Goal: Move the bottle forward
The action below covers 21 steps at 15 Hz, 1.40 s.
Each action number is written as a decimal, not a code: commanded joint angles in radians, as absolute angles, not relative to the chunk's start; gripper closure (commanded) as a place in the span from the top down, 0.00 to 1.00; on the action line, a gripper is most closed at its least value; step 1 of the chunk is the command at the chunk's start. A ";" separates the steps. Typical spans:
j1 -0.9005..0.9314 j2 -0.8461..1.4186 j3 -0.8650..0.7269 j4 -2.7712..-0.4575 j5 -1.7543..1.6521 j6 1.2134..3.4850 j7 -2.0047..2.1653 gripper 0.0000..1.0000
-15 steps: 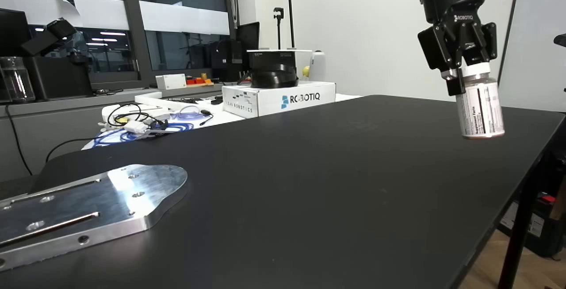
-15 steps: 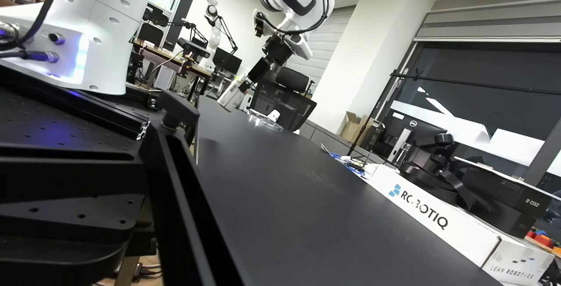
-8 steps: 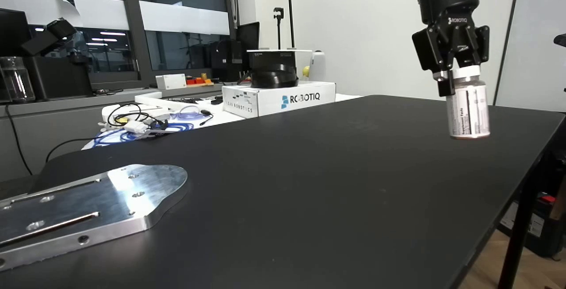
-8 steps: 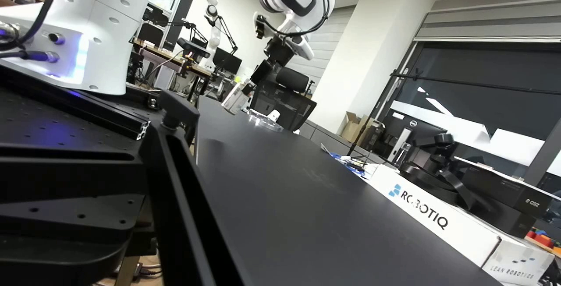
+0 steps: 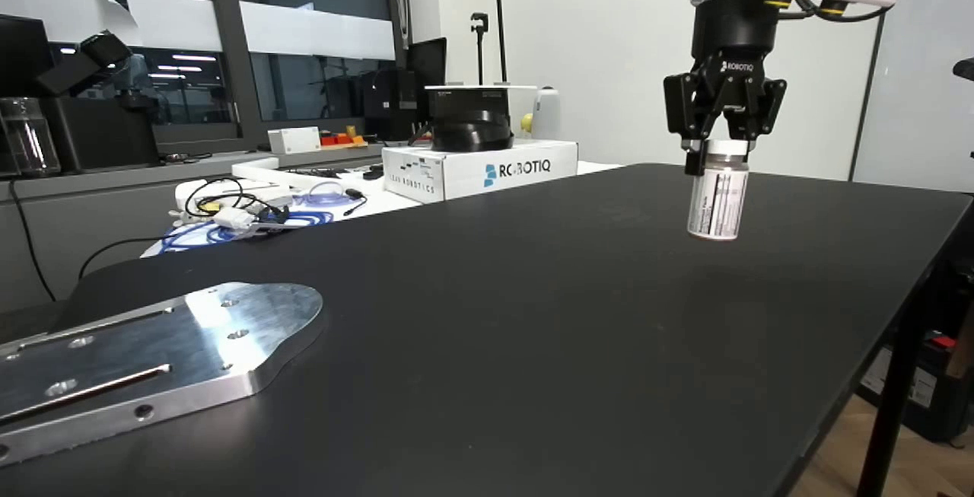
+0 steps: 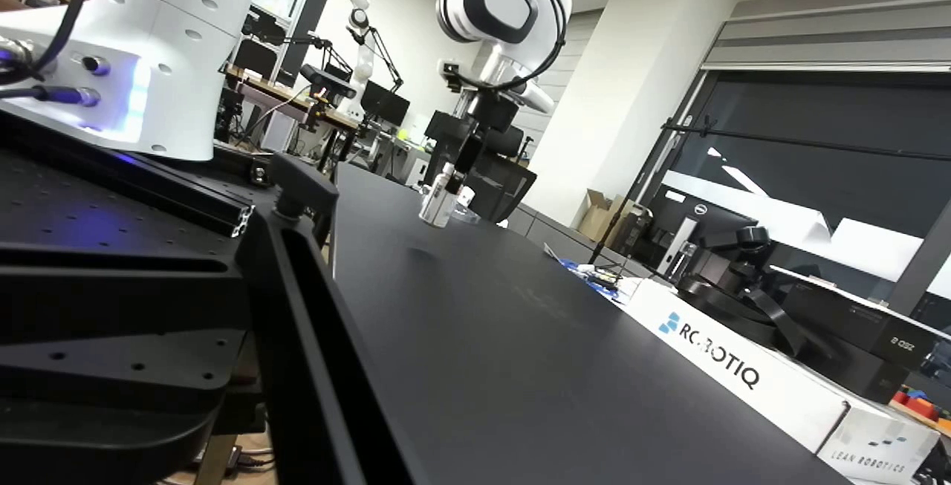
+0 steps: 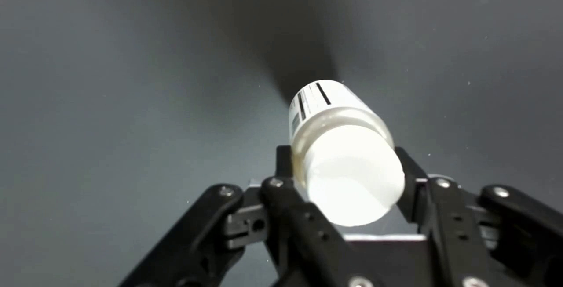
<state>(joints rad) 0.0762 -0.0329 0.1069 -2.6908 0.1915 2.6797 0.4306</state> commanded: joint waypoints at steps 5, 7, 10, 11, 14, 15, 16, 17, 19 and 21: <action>0.063 0.059 0.065 -2.691 0.183 2.803 0.429 0.30; 0.065 0.070 0.058 -2.690 0.188 2.806 0.430 0.30; 0.070 0.080 0.055 -2.682 0.198 2.787 0.439 0.80; 0.071 0.078 0.057 -2.681 0.204 2.781 0.433 0.81; 0.090 0.021 0.069 -2.702 0.193 2.751 0.456 0.98; 0.102 -0.009 0.069 -2.714 0.156 2.729 0.504 1.00; 0.115 -0.054 0.075 -2.739 0.123 2.714 0.548 1.00; 0.122 -0.091 0.085 -2.755 0.101 2.691 0.575 1.00; 0.129 -0.170 0.117 -2.785 0.065 2.624 0.647 1.00; 0.125 -0.232 0.158 -2.807 0.054 2.551 0.705 1.00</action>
